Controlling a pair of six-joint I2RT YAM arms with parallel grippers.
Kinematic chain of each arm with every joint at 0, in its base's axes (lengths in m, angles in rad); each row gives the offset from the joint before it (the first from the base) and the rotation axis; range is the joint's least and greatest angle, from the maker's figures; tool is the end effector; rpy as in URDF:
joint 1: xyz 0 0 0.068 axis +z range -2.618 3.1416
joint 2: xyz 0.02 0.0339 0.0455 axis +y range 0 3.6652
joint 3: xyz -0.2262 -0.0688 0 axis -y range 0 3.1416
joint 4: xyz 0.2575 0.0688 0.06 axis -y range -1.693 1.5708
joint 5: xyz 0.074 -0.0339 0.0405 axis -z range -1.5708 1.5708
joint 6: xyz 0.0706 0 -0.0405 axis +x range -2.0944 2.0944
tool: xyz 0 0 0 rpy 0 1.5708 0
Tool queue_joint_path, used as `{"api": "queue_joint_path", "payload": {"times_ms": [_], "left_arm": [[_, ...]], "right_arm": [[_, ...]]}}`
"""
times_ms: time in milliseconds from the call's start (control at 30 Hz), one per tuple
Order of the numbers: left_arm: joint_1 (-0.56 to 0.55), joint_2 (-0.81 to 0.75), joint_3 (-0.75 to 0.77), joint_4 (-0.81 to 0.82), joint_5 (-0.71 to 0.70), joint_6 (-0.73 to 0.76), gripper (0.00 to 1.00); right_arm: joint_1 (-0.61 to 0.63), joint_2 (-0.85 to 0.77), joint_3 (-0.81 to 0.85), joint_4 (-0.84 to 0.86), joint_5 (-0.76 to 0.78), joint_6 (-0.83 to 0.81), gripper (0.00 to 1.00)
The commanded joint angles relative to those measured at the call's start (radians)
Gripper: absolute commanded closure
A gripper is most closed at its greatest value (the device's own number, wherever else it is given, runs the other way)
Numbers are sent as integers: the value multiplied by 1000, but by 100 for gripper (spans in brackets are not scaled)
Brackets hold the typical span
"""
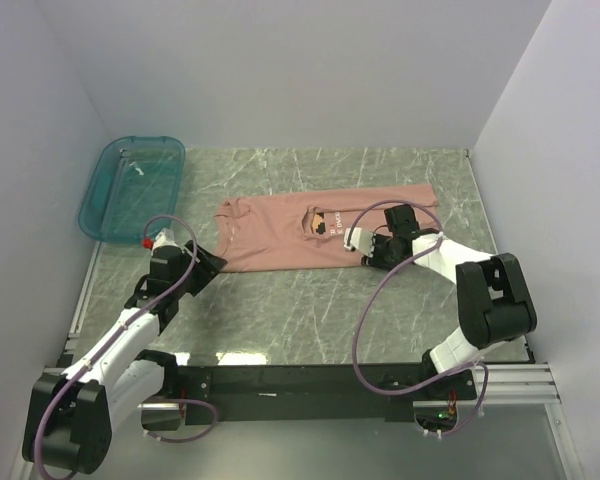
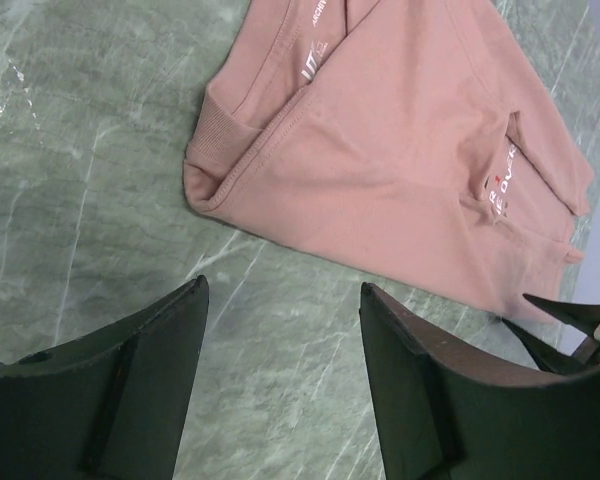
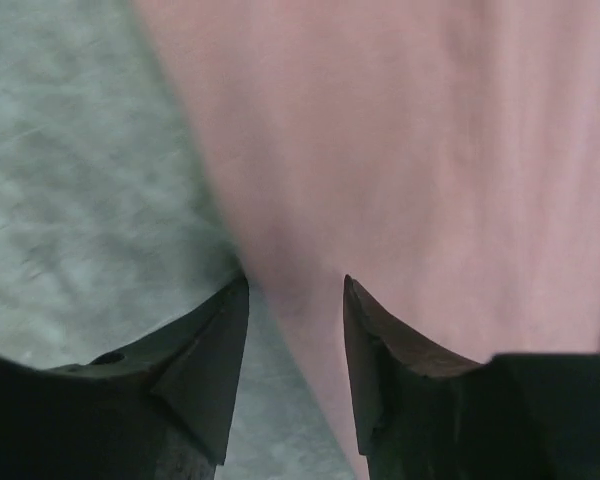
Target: Fold and stack the t-shirts
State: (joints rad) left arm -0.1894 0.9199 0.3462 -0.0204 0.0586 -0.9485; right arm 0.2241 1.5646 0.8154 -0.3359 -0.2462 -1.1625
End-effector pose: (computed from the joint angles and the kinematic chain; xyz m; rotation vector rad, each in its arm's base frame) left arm 0.2462 -0.0514 0.1232 -0.8021 2.1055 -0.7004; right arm 0.3028 0.0867 0.0823 -1.7231 1.9491 -0.0043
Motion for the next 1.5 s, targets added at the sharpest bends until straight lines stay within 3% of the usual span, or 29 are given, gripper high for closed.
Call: {"api": "queue_joint_path", "payload": {"times_ms": [0,100,200,300,700,767,833,1033,1167,1300,1467], "left_arm": [[4,-21,-1,23,-6,-9,32],[4,-23,-7,23,-14,-10,32],[4,-16,-10,23,-16,-12,32],[5,-3,-6,23,-22,-21,32],[8,53,-22,14,-25,-140,32],[8,76,-33,46,-3,-182,33],[5,105,-50,92,29,-203,33],[-33,171,-38,137,58,-182,34],[-59,240,-13,171,43,-187,35],[-71,383,48,181,21,-191,40],[-71,484,140,117,-31,-165,73]], "right_arm": [[26,38,10,57,65,-28,51],[29,49,13,45,68,-26,62],[31,52,22,5,74,-34,90],[31,40,21,-49,81,-54,99],[41,-296,-208,-248,81,-66,100],[44,-337,-235,-264,78,-28,95],[44,-380,-233,-276,67,21,79],[32,-414,-64,-293,10,231,52],[26,-348,89,-264,-125,392,48],[29,-275,140,-224,-269,474,47],[27,-290,122,-226,-252,462,47]]}}
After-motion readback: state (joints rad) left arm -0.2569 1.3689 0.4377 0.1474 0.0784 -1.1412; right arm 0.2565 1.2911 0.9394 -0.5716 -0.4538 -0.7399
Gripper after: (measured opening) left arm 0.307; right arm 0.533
